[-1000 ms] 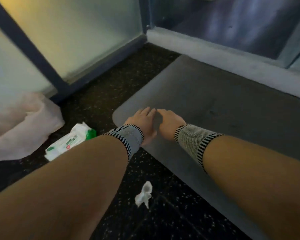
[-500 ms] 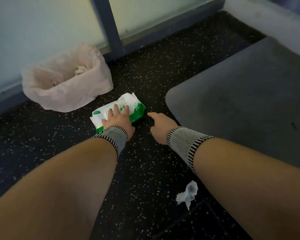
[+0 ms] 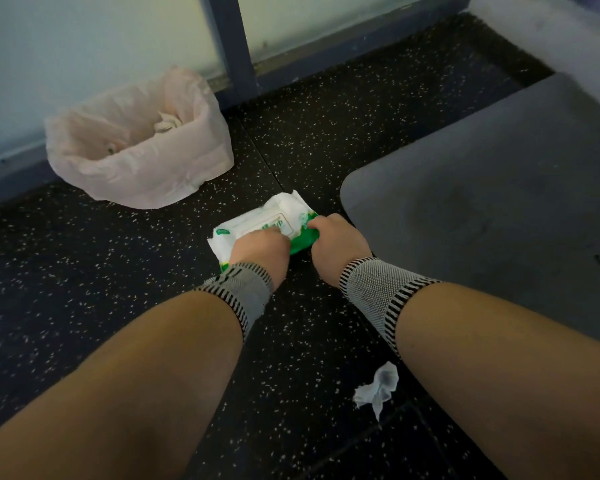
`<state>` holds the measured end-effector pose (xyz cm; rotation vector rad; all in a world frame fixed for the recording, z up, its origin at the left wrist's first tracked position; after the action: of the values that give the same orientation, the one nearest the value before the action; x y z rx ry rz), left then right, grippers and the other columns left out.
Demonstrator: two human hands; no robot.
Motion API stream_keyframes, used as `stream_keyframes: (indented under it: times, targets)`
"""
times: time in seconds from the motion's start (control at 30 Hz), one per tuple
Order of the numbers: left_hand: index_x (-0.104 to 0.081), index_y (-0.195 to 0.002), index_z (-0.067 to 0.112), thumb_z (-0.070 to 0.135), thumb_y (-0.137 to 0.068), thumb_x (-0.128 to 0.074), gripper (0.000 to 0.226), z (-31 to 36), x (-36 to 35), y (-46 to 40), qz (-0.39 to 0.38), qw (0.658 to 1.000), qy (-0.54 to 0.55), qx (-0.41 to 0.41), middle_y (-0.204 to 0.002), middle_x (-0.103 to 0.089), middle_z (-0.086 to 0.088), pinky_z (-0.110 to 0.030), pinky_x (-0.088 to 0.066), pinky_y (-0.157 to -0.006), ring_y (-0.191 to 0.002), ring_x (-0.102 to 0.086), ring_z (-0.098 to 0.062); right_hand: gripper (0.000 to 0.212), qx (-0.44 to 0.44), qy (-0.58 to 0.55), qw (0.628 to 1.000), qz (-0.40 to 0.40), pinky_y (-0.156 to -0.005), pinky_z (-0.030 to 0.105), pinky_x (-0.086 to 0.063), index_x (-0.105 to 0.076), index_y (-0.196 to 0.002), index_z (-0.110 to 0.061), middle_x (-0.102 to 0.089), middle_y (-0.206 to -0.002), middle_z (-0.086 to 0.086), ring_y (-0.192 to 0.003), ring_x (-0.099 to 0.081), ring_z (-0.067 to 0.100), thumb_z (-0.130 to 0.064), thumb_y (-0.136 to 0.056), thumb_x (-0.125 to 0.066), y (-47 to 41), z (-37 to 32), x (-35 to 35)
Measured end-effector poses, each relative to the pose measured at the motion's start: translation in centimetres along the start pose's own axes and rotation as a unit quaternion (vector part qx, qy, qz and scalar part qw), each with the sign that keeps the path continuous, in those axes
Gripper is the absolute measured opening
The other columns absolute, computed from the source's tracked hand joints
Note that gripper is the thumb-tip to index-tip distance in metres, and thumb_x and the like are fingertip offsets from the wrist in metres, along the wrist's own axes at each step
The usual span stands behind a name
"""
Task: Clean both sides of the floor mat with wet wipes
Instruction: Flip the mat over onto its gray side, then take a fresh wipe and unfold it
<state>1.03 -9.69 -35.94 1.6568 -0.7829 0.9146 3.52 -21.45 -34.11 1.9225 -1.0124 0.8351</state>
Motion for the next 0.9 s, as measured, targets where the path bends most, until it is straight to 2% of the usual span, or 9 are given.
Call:
stream_keyframes:
  times: [0.13,0.23,0.3,0.37,0.47,0.6,0.7,0.8,0.9]
  targets:
    - [-0.055,-0.124,0.011,0.034,-0.097,-0.042,0.038,2.3,-2.0,2.9,0.086,0.983,0.052,-0.156,-0.113,-0.059,-0.001,-0.034,-0.049,-0.075,-0.093,-0.054,-0.017,0.032,0.076,0.075,0.992,0.07,-0.089,0.032,-0.042,-0.056,-0.123,-0.017,-0.051,-0.122,0.005,-0.109,-0.046,0.021,-0.018,-0.093,-0.048,0.5,0.2,0.2]
    - [-0.055,-0.132,0.02,0.044,-0.098,-0.041,0.044,1.2,-1.9,2.8,0.132,0.968,0.166,-0.136,-0.138,-0.05,0.002,-0.035,-0.041,-0.103,-0.124,-0.045,-0.016,0.029,0.1,0.125,0.986,0.036,-0.088,0.032,-0.045,-0.058,-0.121,-0.015,-0.052,-0.12,0.005,-0.109,-0.049,0.021,-0.017,-0.094,-0.047,0.5,0.4,-0.2]
    - [-0.049,-0.139,0.021,0.049,-0.095,-0.048,0.052,0.5,-1.8,2.2,0.103,0.975,0.128,-0.147,-0.149,-0.04,0.005,-0.034,-0.027,-0.114,-0.137,-0.033,-0.015,0.029,0.083,0.133,0.987,0.02,-0.087,0.032,-0.047,-0.057,-0.12,-0.015,-0.051,-0.121,0.004,-0.106,-0.053,0.02,-0.014,-0.092,-0.05,0.8,0.8,-0.7]
    - [-0.046,-0.141,0.021,0.052,-0.091,-0.055,0.059,0.5,-2.2,2.0,0.068,0.981,0.095,-0.158,-0.151,-0.038,0.006,-0.033,-0.026,-0.114,-0.138,-0.033,-0.015,0.028,0.067,0.125,0.99,0.021,-0.083,0.03,-0.046,-0.056,-0.118,-0.014,-0.052,-0.118,0.004,-0.101,-0.055,0.019,-0.013,-0.091,-0.052,1.0,1.2,-1.0]
    - [-0.049,-0.138,0.021,0.047,-0.09,-0.06,0.056,1.0,-2.6,1.6,0.086,0.98,0.102,-0.147,-0.147,-0.041,0.005,-0.035,-0.032,-0.111,-0.134,-0.036,-0.017,0.025,0.057,0.105,0.993,0.023,-0.079,0.028,-0.044,-0.056,-0.115,-0.013,-0.053,-0.114,0.005,-0.095,-0.055,0.018,-0.012,-0.09,-0.053,1.3,1.4,-1.3]
    - [-0.052,-0.134,0.02,0.042,-0.095,-0.051,0.044,1.1,-2.8,1.8,0.077,0.981,0.111,-0.142,-0.142,-0.046,0.003,-0.036,-0.037,-0.107,-0.128,-0.042,-0.019,0.02,0.044,0.058,0.997,0.019,-0.075,0.025,-0.041,-0.056,-0.107,-0.013,-0.051,-0.11,0.004,-0.087,-0.05,0.015,-0.012,-0.088,-0.055,1.2,1.6,-1.6]
    - [-0.062,-0.12,0.022,0.04,-0.1,-0.044,0.033,0.3,-2.2,1.8,0.062,0.969,0.223,-0.087,-0.11,-0.066,0.001,-0.032,-0.05,-0.087,-0.098,-0.061,-0.017,0.008,0.041,0.035,0.998,0.034,-0.073,0.024,-0.037,-0.057,-0.095,-0.016,-0.054,-0.104,0.003,-0.083,-0.045,0.013,-0.02,-0.088,-0.056,0.9,1.6,-1.5]
    - [-0.06,-0.074,0.018,0.038,-0.101,-0.043,0.037,-1.2,-1.6,0.8,0.09,0.895,0.434,0.05,-0.06,-0.052,0.005,-0.021,-0.039,-0.046,-0.05,-0.045,-0.009,0.01,0.037,0.026,0.998,0.054,-0.071,0.025,-0.037,-0.06,-0.092,-0.017,-0.057,-0.101,0.002,-0.084,-0.049,0.014,-0.026,-0.087,-0.056,0.6,1.1,-1.5]
    - [-0.047,-0.059,0.02,0.04,-0.1,-0.045,0.046,-1.7,-1.6,-0.1,0.101,0.873,0.47,0.085,-0.05,-0.039,0.005,-0.023,-0.028,-0.042,-0.044,-0.035,-0.01,0.019,0.035,0.038,0.997,0.055,-0.078,0.028,-0.044,-0.065,-0.102,-0.018,-0.058,-0.108,0.002,-0.094,-0.055,0.017,-0.029,-0.091,-0.052,0.1,0.5,-2.0]
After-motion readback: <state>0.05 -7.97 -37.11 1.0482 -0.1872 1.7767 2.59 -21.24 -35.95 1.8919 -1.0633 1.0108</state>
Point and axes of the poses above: each hand's wrist, its own y-axis away from the middle knuckle, its own x-axis out of the back of the hand, z = x × y, the point moved 3 cm from there along -y, towards the middle knuckle
